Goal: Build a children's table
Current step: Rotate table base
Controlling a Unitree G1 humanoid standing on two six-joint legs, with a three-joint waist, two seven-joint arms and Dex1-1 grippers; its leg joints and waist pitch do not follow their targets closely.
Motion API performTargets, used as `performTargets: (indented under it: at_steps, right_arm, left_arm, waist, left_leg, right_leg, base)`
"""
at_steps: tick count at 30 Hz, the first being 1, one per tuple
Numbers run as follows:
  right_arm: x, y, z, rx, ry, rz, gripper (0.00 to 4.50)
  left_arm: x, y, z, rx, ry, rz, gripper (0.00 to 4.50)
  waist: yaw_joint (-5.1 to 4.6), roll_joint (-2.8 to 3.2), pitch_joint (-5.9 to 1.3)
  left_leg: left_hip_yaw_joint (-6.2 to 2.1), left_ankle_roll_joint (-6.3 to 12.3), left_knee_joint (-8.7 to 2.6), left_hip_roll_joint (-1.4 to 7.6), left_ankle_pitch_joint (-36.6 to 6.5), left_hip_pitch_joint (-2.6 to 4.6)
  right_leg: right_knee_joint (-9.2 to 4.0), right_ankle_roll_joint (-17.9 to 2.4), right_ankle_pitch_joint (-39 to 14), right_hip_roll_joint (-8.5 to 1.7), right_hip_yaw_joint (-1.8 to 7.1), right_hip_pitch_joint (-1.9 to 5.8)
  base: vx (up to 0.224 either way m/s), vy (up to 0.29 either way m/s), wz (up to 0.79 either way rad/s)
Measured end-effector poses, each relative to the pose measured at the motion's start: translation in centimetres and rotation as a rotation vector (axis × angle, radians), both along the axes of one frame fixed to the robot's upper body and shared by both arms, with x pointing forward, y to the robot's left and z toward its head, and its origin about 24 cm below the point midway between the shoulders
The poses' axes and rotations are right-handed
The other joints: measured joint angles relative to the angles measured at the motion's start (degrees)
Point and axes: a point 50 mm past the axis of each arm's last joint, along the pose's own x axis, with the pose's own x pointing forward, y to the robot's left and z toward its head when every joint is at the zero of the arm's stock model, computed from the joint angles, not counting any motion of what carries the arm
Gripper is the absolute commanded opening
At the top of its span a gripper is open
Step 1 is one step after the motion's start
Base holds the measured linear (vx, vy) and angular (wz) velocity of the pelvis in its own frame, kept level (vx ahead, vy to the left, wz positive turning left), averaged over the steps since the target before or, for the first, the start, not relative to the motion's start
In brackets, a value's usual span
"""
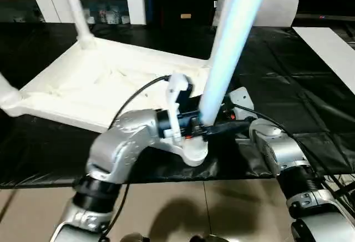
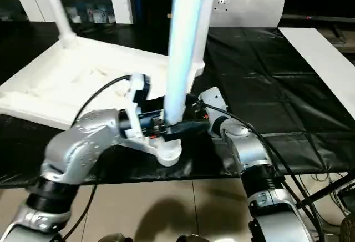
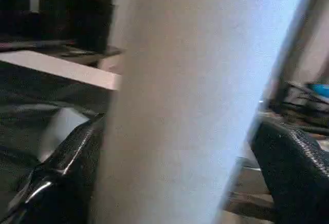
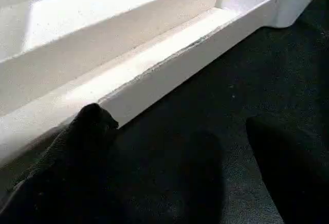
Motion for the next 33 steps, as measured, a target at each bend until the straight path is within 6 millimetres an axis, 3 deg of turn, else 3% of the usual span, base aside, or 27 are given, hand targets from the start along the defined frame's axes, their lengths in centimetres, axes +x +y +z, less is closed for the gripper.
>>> performTargets:
  at_steps: [5, 12, 17, 25, 33]
  right_arm:
    - [-0.5, -1.5, 0.0, 0.046, -0.007, 0.003, 4.5]
    - [-1.3, -4.4, 1.8, 0.081, -0.097, 0.013, 4.5]
    - [-2.1, -5.5, 3.4, 0.097, -0.12, 0.115, 4.5]
    - [-5.1, -6.6, 3.1, 0.04, -0.049, 0.328, 4.5]
    - [-7.9, -6.3, 4.3, 0.038, 0.026, 0.555, 4.5]
  left_arm:
    - [1.3, 0.0, 0.1, 0.03, -0.06, 0.118, 4.44]
    - [0.7, 3.4, -2.7, 0.228, -0.013, 0.06, 4.44]
    - [0.3, 5.7, -3.5, 0.321, 0.002, -0.015, 4.44]
    - [1.8, 8.5, -4.9, 0.557, -0.073, -0.084, 3.83]
    - [3.6, 9.1, -6.2, 0.729, -0.097, -0.18, 3.23]
  waist:
    - [1.13, 0.02, -0.01]
    - [1.53, 0.1, -0.03]
    - [1.62, 0.1, -0.03]
    - [2.28, 0.09, -0.04]
    - [2.96, 0.19, -0.09]
  left_leg:
    - [0.0, 0.02, 0.0, 0.0, 0.1, 0.08]
    - [0.0, 0.02, 0.0, 0.02, 0.1, 0.21]
    - [0.02, 0.01, 0.01, 0.02, 0.1, 0.27]
    - [0.02, 0.04, 0.02, 0.02, 0.1, 0.27]
    - [0.03, 0.06, 0.01, 0.02, 0.1, 0.27]
  right_leg:
    - [0.02, 0.0, 0.0, -0.02, -0.01, 0.01]
    - [0.1, 0.0, 0.0, -0.02, -0.02, -0.01]
    - [0.11, 0.0, 0.0, -0.04, -0.01, 0.04]
    - [0.08, 0.4, -0.2, -0.04, -0.02, 0.06]
    - [0.06, 0.5, -0.3, -0.05, -0.05, 0.08]
  base:
    - [0.0, 0.0, 0.0]
    - [0.0, 0.0, 0.0]
    - [0.0, 0.0, 0.0]
    - [0.0, 0.0, 0.0]
    - [0.0, 0.0, 0.0]
